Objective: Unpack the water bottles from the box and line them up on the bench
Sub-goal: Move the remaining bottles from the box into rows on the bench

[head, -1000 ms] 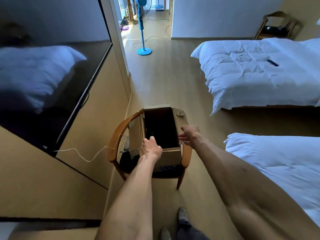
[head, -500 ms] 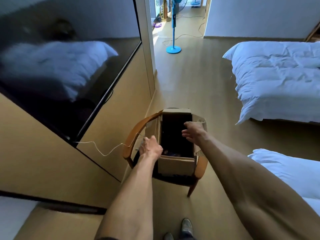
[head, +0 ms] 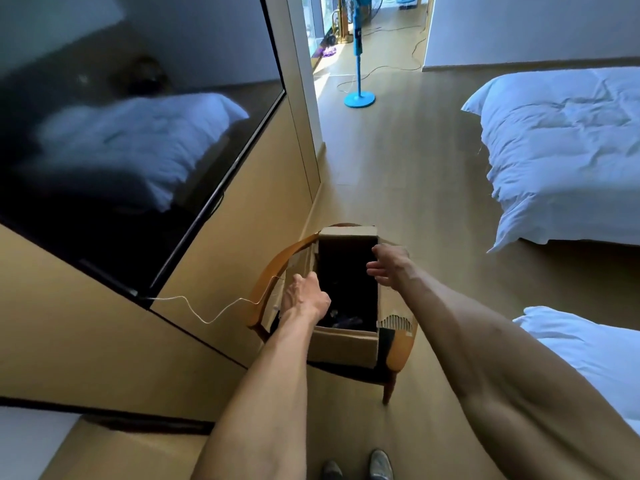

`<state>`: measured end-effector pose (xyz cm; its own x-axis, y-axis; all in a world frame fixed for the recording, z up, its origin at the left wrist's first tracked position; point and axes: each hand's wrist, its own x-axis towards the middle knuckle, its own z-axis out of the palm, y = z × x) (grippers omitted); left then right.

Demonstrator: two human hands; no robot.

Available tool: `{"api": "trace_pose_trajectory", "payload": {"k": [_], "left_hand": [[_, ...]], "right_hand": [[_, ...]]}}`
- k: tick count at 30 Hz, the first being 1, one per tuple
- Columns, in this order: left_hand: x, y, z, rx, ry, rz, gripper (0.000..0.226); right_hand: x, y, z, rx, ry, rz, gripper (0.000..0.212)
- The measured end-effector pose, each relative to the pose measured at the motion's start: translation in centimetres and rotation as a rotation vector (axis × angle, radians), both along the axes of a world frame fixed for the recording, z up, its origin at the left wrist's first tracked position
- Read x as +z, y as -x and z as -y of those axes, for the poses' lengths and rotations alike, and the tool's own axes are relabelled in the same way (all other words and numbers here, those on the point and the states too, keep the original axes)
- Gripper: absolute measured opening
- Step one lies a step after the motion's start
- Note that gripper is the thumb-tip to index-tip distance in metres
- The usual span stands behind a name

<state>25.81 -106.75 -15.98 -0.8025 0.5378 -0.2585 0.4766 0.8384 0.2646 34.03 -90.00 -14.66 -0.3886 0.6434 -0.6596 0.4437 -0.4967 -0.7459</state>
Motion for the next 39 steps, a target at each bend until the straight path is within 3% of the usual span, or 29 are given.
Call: {"api": "trace_pose_trajectory", "payload": {"k": [6, 15, 18, 33, 39], "left_hand": [[0.6, 0.5, -3.4, -0.007, 0.028, -0.004, 0.033], [-0.7, 1.5, -8.0, -0.138, 0.060, 0.023, 0.041], [-1.2, 3.0, -9.8, -0.145, 0.071, 0.038, 0.048], [-6.3, 14.1, -12.9, -0.221, 0.140, 0.092, 0.039], [-8.5, 17.5, -13.0, -0.213, 0.104, 0.128, 0.032]], "right_hand": [[-0.3, 0.1, -2.9, -0.020, 0.024, -0.005, 0.017], [-1.8, 1.0, -6.2, 0.085, 0.034, 0.068, 0.031], [-2.0, 1.9, -7.6, 0.057, 0.030, 0.087, 0.022], [-6.4, 10.6, -9.5, 0.001, 0.021, 0.309, 0.018], [-8.0, 13.8, -9.2, -0.007, 0.032, 0.316, 0.016]]}}
